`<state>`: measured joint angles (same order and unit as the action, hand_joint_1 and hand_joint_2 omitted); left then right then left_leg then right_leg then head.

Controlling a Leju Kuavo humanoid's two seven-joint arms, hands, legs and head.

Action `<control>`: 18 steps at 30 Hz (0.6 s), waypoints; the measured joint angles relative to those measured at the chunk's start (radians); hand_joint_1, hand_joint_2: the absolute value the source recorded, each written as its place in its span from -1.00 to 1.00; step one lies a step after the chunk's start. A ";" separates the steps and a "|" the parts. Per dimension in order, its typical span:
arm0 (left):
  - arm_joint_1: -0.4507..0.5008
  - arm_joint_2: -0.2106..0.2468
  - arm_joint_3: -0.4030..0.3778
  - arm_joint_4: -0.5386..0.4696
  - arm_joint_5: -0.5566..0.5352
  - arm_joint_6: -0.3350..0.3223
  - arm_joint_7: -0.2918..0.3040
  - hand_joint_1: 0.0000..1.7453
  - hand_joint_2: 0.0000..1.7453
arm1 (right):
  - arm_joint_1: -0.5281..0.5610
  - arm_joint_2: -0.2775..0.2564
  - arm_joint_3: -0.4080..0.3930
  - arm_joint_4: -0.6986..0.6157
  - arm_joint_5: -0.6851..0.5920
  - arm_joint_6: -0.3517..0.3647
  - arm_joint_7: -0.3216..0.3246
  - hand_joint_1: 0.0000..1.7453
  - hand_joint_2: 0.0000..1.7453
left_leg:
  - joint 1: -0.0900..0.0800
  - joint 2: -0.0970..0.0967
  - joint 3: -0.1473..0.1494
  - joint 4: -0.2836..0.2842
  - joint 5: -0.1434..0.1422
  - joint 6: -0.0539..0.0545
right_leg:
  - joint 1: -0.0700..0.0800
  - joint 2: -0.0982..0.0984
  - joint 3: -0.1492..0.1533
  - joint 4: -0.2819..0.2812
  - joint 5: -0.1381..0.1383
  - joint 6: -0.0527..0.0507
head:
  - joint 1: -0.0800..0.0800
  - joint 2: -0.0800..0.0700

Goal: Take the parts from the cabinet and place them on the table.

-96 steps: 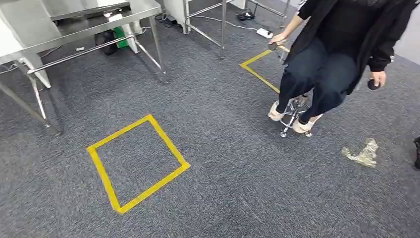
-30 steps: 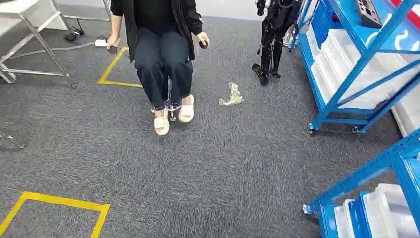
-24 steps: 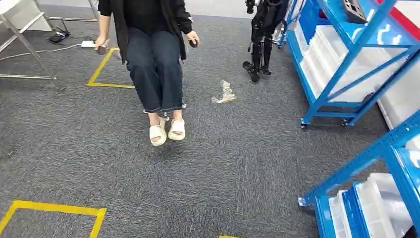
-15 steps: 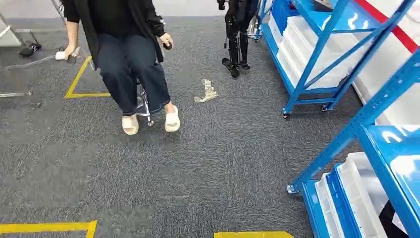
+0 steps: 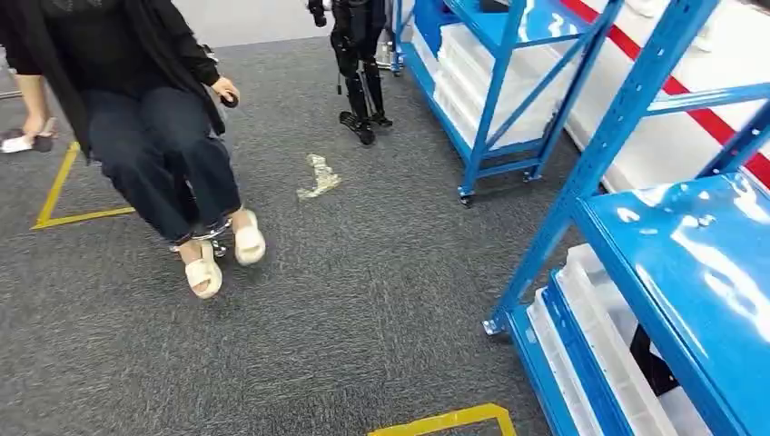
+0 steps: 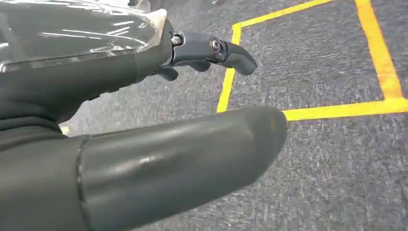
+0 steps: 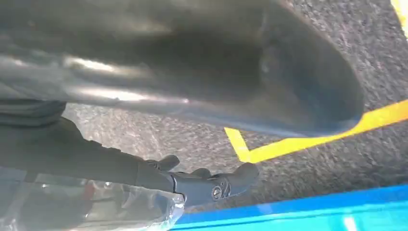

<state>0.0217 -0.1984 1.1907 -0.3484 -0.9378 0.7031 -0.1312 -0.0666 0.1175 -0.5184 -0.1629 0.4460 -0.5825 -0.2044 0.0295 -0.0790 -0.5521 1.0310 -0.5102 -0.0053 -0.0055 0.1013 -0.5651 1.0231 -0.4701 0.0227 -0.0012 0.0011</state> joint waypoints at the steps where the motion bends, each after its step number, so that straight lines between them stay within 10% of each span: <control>1: -0.001 -0.015 0.027 -0.024 -0.018 0.000 0.011 -1.00 -1.00 | 0.004 0.000 0.010 0.000 0.011 0.000 0.009 -1.00 -1.00 | -0.006 0.009 0.000 0.001 -0.003 0.010 | -0.001 0.011 -0.011 -0.003 0.000 0.007 | -0.002 0.000; 3: -0.002 -0.044 0.071 -0.060 -0.053 0.000 0.026 -1.00 -1.00 | 0.013 0.001 0.021 0.000 0.021 0.000 0.016 -1.00 -1.00 | -0.009 0.031 0.007 -0.008 0.005 0.029 | -0.007 0.027 -0.013 -0.006 0.003 0.023 | -0.002 0.000; 6: -0.002 -0.088 0.128 -0.103 -0.111 0.000 0.043 -1.00 -1.00 | 0.018 0.000 0.033 0.000 0.024 0.001 0.015 -1.00 -1.00 | -0.010 0.068 0.015 -0.016 0.011 0.047 | -0.008 -0.077 -0.078 0.135 -0.071 0.010 | 0.007 0.000; 9: -0.010 -0.114 0.194 -0.122 -0.139 0.000 0.007 -1.00 -1.00 | 0.017 -0.007 0.038 0.000 0.024 0.017 0.017 -1.00 -1.00 | -0.014 0.113 0.013 -0.015 0.008 0.049 | -0.009 -0.090 -0.169 0.315 -0.132 0.019 | 0.007 0.000; 14: -0.030 -0.132 0.273 -0.126 -0.179 0.000 -0.086 -1.00 -1.00 | 0.011 -0.018 0.044 -0.004 0.024 0.029 0.029 -1.00 -1.00 | -0.012 0.151 0.022 -0.015 0.000 0.038 | -0.017 -0.131 -0.021 0.038 -0.027 0.061 | 0.010 0.000; 15: -0.032 -0.134 0.289 -0.126 -0.192 0.000 -0.109 -1.00 -1.00 | 0.003 -0.017 0.045 -0.006 0.021 0.034 0.030 -1.00 -1.00 | -0.020 0.162 0.027 -0.015 -0.007 0.028 | -0.012 -0.172 -0.005 0.009 -0.013 0.049 | 0.009 0.000; 18: -0.035 -0.128 0.307 -0.110 -0.216 -0.001 -0.146 -1.00 -1.00 | -0.006 -0.016 0.045 -0.008 -0.001 0.035 0.023 -1.00 -1.00 | -0.016 0.184 0.041 -0.021 -0.016 0.011 | -0.002 -0.147 -0.005 0.001 -0.011 0.021 | 0.007 0.000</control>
<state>-0.0134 -0.3261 1.4977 -0.4586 -1.1535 0.7023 -0.2776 -0.0723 0.1019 -0.4734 -0.1705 0.4453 -0.5478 -0.1812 0.0133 0.1050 -0.5114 1.0099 -0.5262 0.0061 -0.0073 -0.0452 -0.5702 1.0244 -0.4814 0.0438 0.0057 0.0015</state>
